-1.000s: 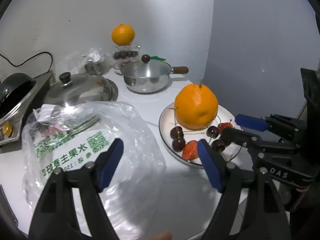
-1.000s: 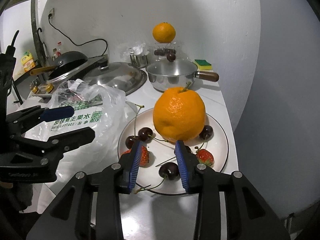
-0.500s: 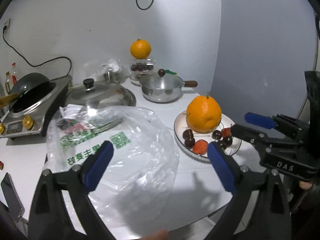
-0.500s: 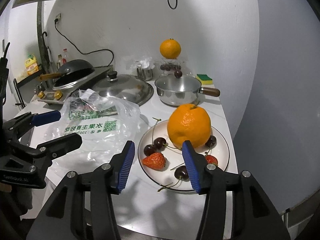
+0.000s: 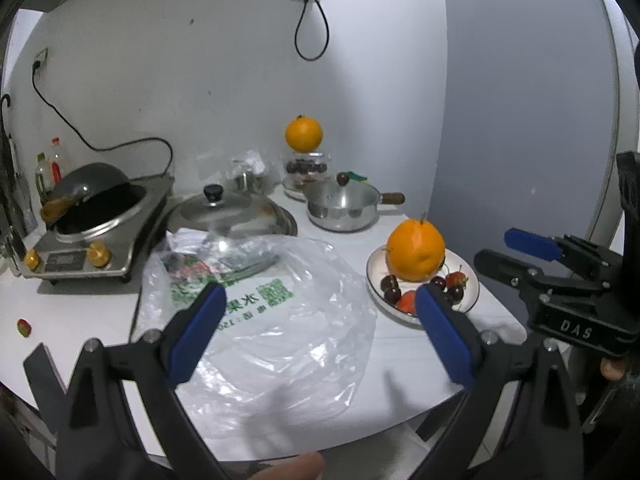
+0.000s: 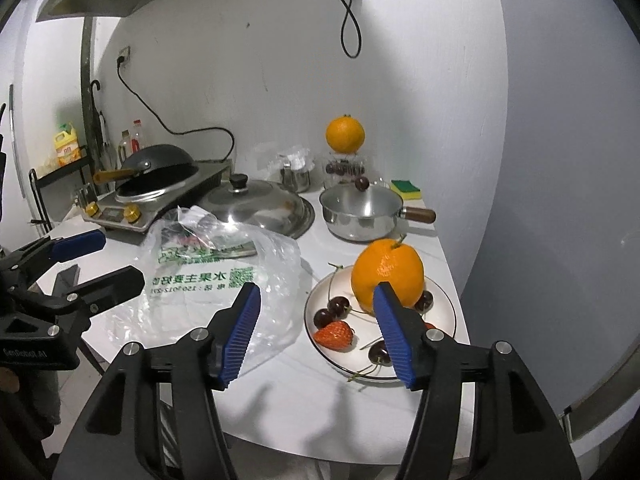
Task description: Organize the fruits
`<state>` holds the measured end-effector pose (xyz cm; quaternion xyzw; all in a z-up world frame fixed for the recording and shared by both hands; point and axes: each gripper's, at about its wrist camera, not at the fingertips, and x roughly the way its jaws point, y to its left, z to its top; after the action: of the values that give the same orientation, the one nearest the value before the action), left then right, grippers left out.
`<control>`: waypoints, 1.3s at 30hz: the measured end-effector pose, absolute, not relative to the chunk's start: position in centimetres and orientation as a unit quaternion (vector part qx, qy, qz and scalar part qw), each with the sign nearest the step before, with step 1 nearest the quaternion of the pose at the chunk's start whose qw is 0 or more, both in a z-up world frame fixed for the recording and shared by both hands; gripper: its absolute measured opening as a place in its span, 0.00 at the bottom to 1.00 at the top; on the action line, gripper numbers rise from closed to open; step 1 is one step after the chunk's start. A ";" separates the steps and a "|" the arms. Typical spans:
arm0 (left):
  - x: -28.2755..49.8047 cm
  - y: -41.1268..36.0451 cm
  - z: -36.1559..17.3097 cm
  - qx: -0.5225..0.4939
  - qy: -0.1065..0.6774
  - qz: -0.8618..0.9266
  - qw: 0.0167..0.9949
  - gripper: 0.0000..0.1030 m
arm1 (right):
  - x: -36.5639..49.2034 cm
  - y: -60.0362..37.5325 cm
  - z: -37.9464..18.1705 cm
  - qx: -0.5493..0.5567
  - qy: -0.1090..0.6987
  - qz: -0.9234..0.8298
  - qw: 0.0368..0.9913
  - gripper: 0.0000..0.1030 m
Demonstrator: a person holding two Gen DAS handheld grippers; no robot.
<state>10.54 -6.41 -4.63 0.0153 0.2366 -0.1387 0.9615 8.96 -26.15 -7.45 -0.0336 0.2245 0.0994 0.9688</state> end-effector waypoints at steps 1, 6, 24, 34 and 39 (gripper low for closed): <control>10.2 -6.2 -4.4 0.016 0.234 -0.138 0.962 0.94 | 8.7 -25.9 -7.3 -0.035 0.221 0.099 0.970 0.60; 8.5 -5.2 -3.3 0.014 0.216 -0.134 0.967 0.94 | 7.0 -25.0 -6.2 -0.040 0.201 0.097 0.974 0.60; 1.9 -3.4 2.6 0.021 0.138 -0.110 0.984 0.94 | 0.7 -22.7 -0.5 -0.053 0.114 0.095 0.988 0.67; 0.4 -2.5 4.1 0.019 0.115 -0.098 0.988 0.94 | -1.0 -22.3 1.5 -0.058 0.085 0.097 0.990 0.68; 0.5 -2.4 4.2 0.017 0.114 -0.095 0.989 0.94 | -1.0 -22.2 1.4 -0.060 0.086 0.098 0.990 0.68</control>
<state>0.46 -2.38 4.21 0.0166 0.1136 -0.0952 0.9888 -1.05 -22.17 1.41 -0.0600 0.0856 0.0983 0.9896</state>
